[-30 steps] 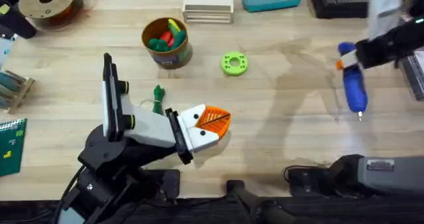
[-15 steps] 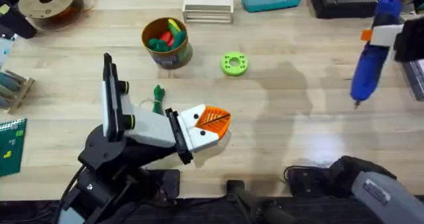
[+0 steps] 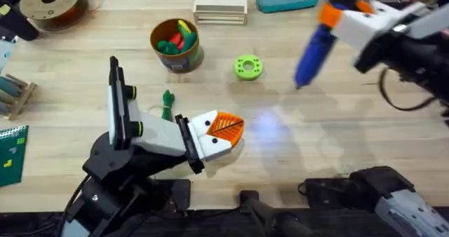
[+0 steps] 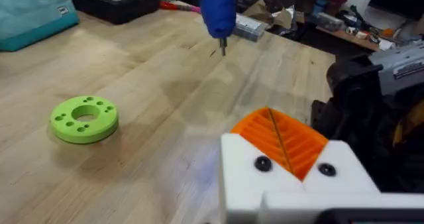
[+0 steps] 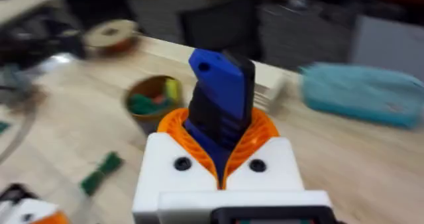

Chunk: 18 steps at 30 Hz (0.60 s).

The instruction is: Pick up the gripper from the table and insert it into the empty holder that is missing its gripper. Then pick up a screw, insert it into the mounting hole, and use the screwdriver to tighten it. Finally, clean up the table by picking up the vegetable and placing it into the bucket.

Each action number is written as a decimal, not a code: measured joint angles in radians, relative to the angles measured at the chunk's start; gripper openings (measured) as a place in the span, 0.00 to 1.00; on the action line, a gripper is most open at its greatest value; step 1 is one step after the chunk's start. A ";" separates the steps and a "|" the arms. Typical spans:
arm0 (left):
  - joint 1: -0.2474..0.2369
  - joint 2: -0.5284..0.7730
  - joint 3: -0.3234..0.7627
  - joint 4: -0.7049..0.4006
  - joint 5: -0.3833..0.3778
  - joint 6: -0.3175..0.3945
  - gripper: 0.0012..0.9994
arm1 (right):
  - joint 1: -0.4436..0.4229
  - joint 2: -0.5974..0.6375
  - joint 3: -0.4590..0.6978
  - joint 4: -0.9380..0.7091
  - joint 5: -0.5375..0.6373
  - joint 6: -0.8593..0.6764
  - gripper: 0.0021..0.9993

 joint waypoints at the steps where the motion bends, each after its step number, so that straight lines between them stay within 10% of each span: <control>1: 0.000 0.000 0.000 0.000 0.000 0.000 0.00 | 0.044 0.011 0.000 0.044 -0.004 0.012 0.03; 9: 0.000 0.000 0.000 0.000 0.000 0.000 0.00 | 0.388 0.153 0.000 0.468 -0.022 0.056 0.03; 18: 0.000 0.000 0.000 0.000 0.000 0.022 0.00 | 0.586 0.244 0.000 0.651 -0.032 0.064 0.03</control>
